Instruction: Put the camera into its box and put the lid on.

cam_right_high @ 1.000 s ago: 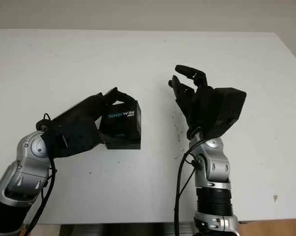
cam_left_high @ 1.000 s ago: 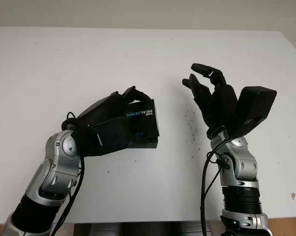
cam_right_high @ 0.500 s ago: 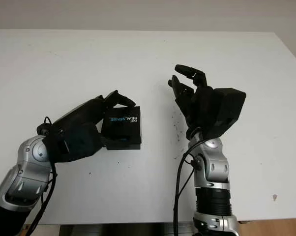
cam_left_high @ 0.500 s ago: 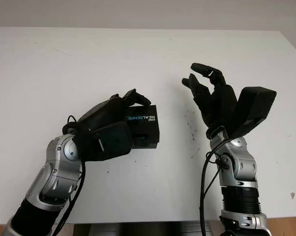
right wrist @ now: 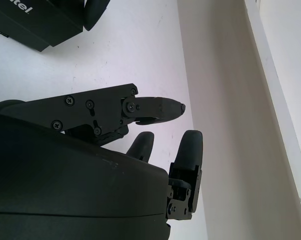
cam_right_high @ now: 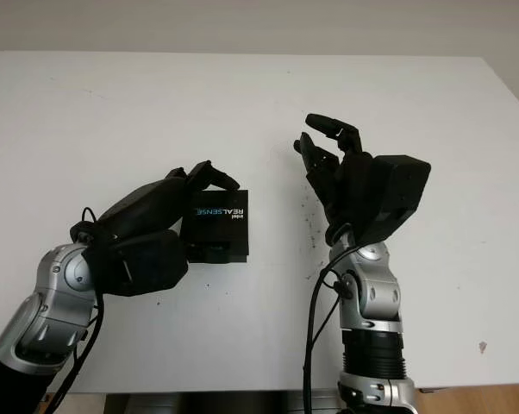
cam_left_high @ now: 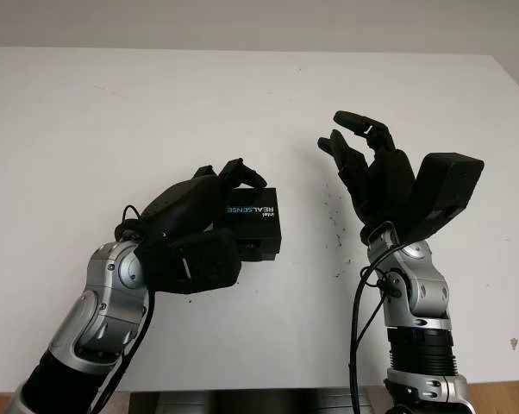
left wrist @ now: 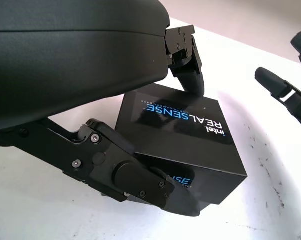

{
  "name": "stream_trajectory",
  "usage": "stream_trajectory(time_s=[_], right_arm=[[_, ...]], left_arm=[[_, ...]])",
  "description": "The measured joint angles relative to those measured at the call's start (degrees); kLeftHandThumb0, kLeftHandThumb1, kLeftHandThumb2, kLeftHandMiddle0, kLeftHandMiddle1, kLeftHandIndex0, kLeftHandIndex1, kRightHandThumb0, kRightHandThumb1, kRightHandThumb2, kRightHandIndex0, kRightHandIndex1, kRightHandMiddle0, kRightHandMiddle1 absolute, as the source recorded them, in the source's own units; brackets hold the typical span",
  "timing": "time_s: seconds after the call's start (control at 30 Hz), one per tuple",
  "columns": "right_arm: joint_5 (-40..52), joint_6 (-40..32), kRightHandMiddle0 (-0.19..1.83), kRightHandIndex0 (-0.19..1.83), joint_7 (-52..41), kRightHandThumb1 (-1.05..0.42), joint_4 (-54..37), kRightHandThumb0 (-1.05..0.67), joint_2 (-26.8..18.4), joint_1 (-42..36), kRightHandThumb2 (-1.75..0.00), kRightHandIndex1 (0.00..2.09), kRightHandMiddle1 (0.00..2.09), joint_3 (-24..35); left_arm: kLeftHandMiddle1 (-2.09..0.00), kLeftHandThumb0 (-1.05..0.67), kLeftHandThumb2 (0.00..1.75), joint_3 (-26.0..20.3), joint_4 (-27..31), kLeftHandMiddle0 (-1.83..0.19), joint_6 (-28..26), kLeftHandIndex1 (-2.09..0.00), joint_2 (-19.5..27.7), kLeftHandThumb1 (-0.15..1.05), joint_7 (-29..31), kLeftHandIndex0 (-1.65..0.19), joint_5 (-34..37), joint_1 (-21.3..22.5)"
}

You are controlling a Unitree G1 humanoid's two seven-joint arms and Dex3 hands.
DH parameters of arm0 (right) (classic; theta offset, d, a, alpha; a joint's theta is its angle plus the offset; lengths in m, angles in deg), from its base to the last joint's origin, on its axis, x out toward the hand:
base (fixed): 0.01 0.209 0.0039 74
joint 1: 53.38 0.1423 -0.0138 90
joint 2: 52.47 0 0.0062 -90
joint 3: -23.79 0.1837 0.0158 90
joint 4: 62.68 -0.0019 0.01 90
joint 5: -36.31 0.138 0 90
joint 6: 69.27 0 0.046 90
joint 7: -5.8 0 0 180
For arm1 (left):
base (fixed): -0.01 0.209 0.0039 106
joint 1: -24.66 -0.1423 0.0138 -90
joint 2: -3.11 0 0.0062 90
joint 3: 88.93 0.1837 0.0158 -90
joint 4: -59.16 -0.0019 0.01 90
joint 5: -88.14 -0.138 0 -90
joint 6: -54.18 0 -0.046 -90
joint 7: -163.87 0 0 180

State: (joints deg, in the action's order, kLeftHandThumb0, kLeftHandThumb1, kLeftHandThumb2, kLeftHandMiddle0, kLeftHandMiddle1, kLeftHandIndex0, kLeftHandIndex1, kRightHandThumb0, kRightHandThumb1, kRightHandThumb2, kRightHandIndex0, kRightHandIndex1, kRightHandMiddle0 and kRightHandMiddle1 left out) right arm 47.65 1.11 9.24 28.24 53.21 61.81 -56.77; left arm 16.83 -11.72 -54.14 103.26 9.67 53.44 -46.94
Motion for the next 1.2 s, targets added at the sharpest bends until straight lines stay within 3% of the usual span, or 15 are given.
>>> stream_trajectory(time_s=[0.13, 0.23, 0.43, 0.67, 0.87, 1.07, 1.2], right_arm=[[0.0, 0.0, -0.08, 0.04, 0.1, -1.05, 0.0, -0.23, 0.0, 0.0, -0.28, 1.17, 1.45, 0.0], [0.1, 0.0, -0.09, 0.04, -0.3, -1.05, 0.0, -0.24, 0.0, -0.1, -0.29, 1.17, 1.45, 0.0], [0.0, 0.0, -0.08, 0.05, -0.7, -1.05, 0.0, -0.24, 0.0, -0.4, -0.28, 1.18, 1.44, 0.0], [0.0, 0.0, -0.07, 0.05, -0.6, -1.05, -0.2, -0.24, 0.0, -0.4, -0.27, 1.16, 1.44, 0.1], [0.0, -0.3, -0.07, 0.06, -0.6, -1.05, -0.4, -0.25, -0.4, -0.5, -0.26, 1.17, 1.44, 0.2], [0.0, -0.6, -0.08, 0.05, -0.8, -1.05, -0.4, -0.25, -0.7, -0.5, -0.26, 1.17, 1.45, 0.2], [-1.0, 0.8, -0.04, 0.06, -1.6, -1.05, -0.5, -0.25, -0.9, -0.9, -0.25, 1.17, 1.46, -0.4]], left_arm=[[-0.33, -0.59, 0.26, 0.8, 0.1, 0.04, 2.4, -0.41, 0.8, 1.05, -0.5, 0.16, -1.3, -2.2], [-0.12, -0.59, 0.28, 0.8, 0.8, 0.07, 2.8, -0.27, 1.0, 1.05, -0.7, 0.18, -2.0, -3.9], [-0.01, -0.63, 0.37, 0.7, 3.8, 0.19, 3.1, -0.03, 1.1, 1.05, -0.2, 0.19, -2.9, -6.8], [0.0, -0.81, 0.55, 0.2, 6.6, 0.19, 2.5, 0.0, 1.0, 1.05, 0.5, 0.19, -3.3, -10.3], [0.0, -0.87, 0.67, -0.9, 6.9, 0.19, 3.2, 0.0, 0.8, 1.05, 0.1, 0.19, -1.6, -12.0], [0.0, -0.86, 0.66, -13.3, 5.6, 0.19, 4.6, 0.0, -5.0, 1.05, 1.1, 0.19, 22.8, -14.3], [0.0, -0.82, 0.69, -20.5, 3.3, 0.19, 12.2, 0.0, -9.1, 1.05, -4.3, 0.19, 32.4, -13.8]])
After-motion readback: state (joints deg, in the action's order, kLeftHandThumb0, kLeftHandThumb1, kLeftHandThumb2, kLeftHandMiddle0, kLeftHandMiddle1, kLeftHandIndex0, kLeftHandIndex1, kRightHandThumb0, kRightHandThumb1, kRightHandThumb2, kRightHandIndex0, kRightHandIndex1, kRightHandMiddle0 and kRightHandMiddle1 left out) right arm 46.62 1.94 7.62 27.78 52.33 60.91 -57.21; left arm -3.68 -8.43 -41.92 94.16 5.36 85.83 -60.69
